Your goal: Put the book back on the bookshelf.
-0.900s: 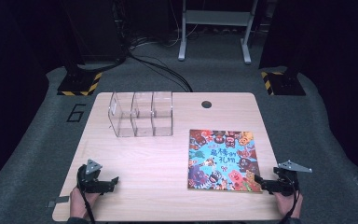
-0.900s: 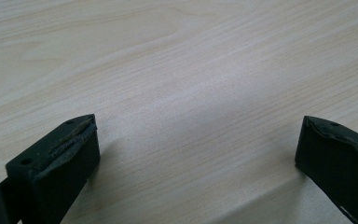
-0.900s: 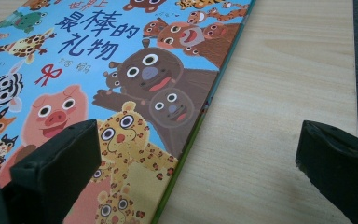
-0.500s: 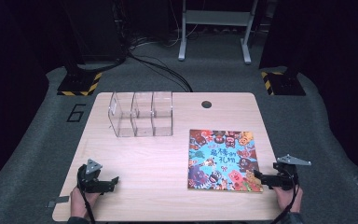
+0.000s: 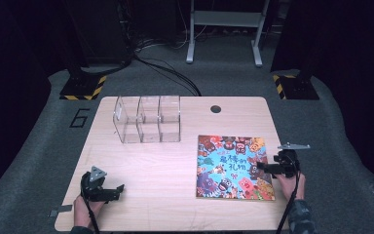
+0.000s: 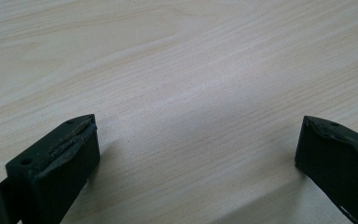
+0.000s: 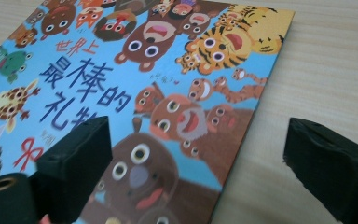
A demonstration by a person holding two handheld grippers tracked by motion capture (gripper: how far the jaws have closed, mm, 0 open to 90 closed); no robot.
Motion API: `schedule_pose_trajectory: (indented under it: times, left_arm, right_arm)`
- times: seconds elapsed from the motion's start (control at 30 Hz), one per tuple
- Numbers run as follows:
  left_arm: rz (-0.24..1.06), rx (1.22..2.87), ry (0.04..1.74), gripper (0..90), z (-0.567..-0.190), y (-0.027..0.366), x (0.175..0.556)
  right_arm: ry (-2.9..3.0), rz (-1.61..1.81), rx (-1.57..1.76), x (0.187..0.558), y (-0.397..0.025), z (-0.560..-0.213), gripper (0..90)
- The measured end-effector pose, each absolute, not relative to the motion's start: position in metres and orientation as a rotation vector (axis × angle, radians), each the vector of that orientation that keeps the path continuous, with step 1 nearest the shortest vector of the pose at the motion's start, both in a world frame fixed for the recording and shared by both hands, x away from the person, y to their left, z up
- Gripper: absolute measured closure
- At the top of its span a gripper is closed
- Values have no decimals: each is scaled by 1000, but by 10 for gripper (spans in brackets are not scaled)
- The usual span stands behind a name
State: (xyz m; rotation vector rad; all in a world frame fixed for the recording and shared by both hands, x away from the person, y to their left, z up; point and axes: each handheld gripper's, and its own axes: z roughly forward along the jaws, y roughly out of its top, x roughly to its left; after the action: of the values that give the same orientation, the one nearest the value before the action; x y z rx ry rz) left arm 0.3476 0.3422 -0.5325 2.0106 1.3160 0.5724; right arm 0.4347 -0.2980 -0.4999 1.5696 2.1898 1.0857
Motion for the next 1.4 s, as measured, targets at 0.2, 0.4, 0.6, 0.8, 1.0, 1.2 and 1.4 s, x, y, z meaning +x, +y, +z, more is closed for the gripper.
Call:
schedule_pose_trajectory:
  times: [0.2,0.4,0.6,0.8,1.0,1.2,1.4]
  left_arm:
    - [573,2009,1317,0,-533,342,348]
    - [572,2010,1317,0,-533,342,348]
    - [573,2010,1318,0,-532,342,348]
    - [573,2009,1319,0,-532,342,348]
    - [573,2009,1319,0,-533,342,348]
    - [574,2010,1320,0,-532,342,348]
    - [573,2012,1319,0,-532,342,348]
  right_arm:
    - [2217,1075,1639,457,-294,-506,270]
    - [2207,1014,1645,461,-296,-508,408]
    - [2191,1001,1661,459,-294,-508,431]
    - [2215,1034,1644,457,-285,-508,481]
    - [2210,1033,1647,453,-275,-509,485]
    - [2225,1036,1644,448,-264,-508,488]
    - [2259,1045,1617,444,-249,-508,496]
